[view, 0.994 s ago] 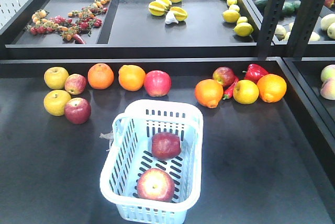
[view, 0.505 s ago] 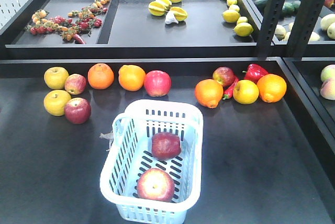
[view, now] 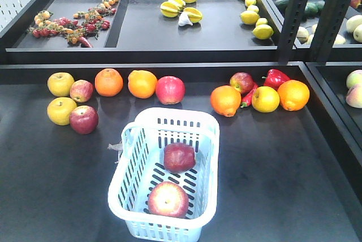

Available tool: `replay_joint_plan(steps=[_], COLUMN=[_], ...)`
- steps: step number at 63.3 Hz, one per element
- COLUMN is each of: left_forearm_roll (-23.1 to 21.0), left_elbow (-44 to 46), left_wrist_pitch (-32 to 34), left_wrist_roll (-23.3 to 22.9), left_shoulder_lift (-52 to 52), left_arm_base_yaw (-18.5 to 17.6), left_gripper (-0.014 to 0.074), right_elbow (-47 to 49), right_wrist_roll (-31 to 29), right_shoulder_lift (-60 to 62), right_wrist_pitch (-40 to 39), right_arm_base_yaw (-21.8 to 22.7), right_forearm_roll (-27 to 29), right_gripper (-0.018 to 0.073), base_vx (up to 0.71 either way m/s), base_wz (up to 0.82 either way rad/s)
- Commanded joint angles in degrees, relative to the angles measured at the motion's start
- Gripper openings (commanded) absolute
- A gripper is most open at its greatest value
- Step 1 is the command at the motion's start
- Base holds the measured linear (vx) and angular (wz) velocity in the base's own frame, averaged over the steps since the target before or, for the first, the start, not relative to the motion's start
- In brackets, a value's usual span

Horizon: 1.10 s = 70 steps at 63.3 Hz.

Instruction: Pick three apples into basket with both arms

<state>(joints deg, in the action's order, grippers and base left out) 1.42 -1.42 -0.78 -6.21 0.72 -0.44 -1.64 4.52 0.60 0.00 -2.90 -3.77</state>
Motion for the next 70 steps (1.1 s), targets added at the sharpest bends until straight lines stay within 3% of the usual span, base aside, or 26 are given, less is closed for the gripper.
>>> replay_joint_plan(steps=[1,19,70], left_forearm_roll=[-0.6,-0.6,-0.6], left_elbow=[-1.3,-1.3,-1.3], left_wrist_pitch=[4.6,4.6,4.6], left_wrist_roll=[-0.4,-0.4,-0.4], left_shoulder_lift=[0.9,0.9,0.9], left_arm_base_yaw=[0.0,0.0,0.0], left_gripper=[-0.0006,-0.0006,-0.0006], right_elbow=[-0.9,-0.9,-0.9], right_wrist_roll=[0.0,2.5,2.4], right_shoulder_lift=[0.6,0.6,0.6], right_wrist_pitch=[-4.2,-2.7,-0.6], right_arm_base_yaw=[0.3,0.3,0.3], right_forearm_roll=[-0.7,-0.5,-0.5], right_gripper=[-0.0009,-0.0009,-0.0009], base_vx=[0.00,0.00,0.00], base_wz=[0.00,0.00,0.00])
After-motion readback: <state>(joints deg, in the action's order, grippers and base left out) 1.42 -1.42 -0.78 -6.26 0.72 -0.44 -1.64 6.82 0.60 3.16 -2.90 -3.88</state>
